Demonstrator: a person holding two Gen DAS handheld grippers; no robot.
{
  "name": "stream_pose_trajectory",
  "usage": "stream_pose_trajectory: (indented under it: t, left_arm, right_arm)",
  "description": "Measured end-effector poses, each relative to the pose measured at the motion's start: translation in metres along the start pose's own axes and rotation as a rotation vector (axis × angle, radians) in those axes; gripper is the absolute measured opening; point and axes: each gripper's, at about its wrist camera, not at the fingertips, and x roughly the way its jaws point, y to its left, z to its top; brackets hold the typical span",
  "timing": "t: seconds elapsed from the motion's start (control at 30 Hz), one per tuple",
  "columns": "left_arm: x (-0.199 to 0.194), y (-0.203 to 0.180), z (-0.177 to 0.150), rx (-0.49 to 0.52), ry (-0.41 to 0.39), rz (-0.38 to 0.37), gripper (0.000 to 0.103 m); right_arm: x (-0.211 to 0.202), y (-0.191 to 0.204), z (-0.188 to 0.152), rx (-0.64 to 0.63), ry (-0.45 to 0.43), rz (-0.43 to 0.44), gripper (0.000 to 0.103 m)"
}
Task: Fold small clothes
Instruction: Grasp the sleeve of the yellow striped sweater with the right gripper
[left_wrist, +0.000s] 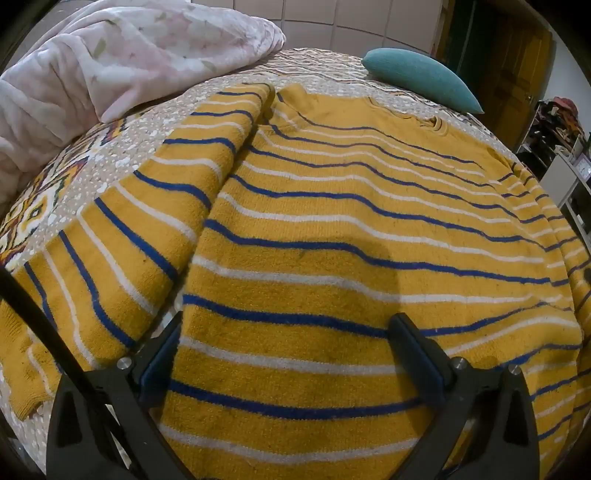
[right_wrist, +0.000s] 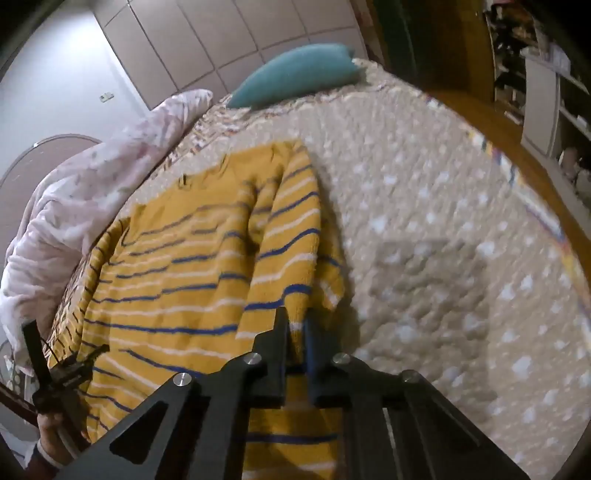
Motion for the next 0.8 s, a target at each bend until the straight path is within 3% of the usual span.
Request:
stream_pose_trajectory:
  t: [0.07, 0.23, 0.3, 0.33, 0.43, 0.5, 0.6, 0.8]
  left_arm:
    - [0.000, 0.000, 0.000, 0.000, -0.001, -0.001, 0.103]
    - [0.000, -0.001, 0.000, 0.000, -0.001, -0.001, 0.103]
    - [0.000, -0.001, 0.000, 0.000, -0.001, 0.000, 0.103]
    - [-0.001, -0.001, 0.000, 0.000, -0.001, -0.001, 0.103]
    - [0.000, -0.001, 0.000, 0.001, 0.000, 0.000, 0.103]
    - [0.000, -0.001, 0.000, 0.001, -0.001, 0.000, 0.103]
    - [0.000, -0.001, 0.000, 0.000, -0.001, 0.000, 0.103]
    - [0.000, 0.000, 0.000, 0.001, -0.001, 0.000, 0.103]
  right_arm:
    - [-0.008, -0.008, 0.011, -0.002, -0.016, -0.066, 0.008]
    - [-0.002, -0.053, 0.042, 0.023, -0.052, -0.389, 0.008]
    - [0.008, -0.075, 0.054, 0.038, -0.038, -0.542, 0.016]
    - [0.011, -0.087, 0.057, 0.061, -0.017, -0.568, 0.016]
    - [-0.014, -0.104, 0.054, 0.131, -0.046, -0.495, 0.022]
    - [-0.035, -0.106, 0.042, 0.158, -0.054, -0.441, 0.035]
    - [-0.070, -0.113, 0.004, 0.204, -0.040, -0.316, 0.048]
    - [-0.101, -0.102, -0.067, 0.237, -0.032, -0.098, 0.063]
